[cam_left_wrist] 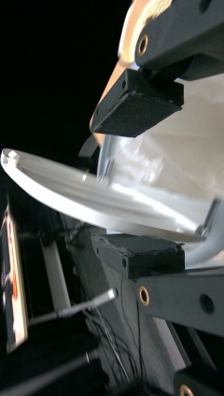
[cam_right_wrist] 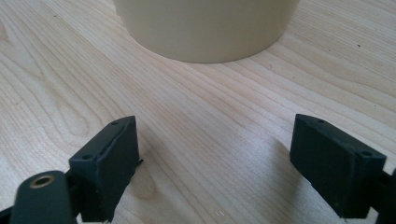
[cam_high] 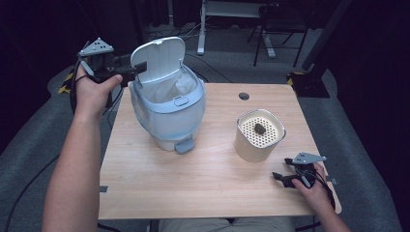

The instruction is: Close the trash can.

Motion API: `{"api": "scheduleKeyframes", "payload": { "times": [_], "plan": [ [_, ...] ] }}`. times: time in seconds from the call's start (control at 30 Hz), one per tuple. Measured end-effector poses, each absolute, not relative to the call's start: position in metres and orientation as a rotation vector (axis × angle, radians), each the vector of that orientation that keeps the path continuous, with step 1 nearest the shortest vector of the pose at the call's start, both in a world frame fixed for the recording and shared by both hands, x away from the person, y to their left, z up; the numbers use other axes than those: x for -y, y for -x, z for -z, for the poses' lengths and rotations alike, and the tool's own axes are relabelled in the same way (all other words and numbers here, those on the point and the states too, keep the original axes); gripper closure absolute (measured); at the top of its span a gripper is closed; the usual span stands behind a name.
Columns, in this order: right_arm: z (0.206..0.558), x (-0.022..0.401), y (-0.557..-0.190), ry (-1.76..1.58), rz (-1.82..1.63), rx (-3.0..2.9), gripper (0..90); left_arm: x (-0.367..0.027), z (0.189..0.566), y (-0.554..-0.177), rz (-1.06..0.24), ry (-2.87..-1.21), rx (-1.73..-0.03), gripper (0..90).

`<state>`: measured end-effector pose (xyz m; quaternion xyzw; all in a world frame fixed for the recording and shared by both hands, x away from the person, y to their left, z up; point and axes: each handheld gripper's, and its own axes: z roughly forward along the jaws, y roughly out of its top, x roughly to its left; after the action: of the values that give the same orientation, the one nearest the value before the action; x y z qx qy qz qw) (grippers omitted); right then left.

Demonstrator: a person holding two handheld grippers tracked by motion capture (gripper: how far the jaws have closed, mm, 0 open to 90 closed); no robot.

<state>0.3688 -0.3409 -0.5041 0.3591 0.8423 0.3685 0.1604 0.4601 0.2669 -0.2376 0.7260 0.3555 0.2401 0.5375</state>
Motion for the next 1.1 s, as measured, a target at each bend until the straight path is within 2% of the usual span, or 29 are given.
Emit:
{"api": "scheduleKeyframes", "payload": {
  "times": [0.2,0.53,1.03,1.1],
  "plan": [
    [0.504,0.341,-0.369,-1.028,-1.053,-2.405,15.9,-0.260,0.237,-0.446,-0.527,-1.736,-0.724,36.8],
    [0.504,0.341,-0.369,-1.030,-1.053,-2.404,15.9,-0.238,0.248,-0.442,-0.367,-1.855,-0.593,39.4],
    [0.504,0.341,-0.369,-1.029,-1.050,-2.403,15.9,-0.216,0.271,-0.453,-0.203,-1.978,-0.640,46.3],
    [0.504,0.341,-0.369,-1.029,-1.053,-2.403,15.9,-0.213,0.274,-0.455,-0.173,-1.946,-0.666,46.5]
  ]
}}
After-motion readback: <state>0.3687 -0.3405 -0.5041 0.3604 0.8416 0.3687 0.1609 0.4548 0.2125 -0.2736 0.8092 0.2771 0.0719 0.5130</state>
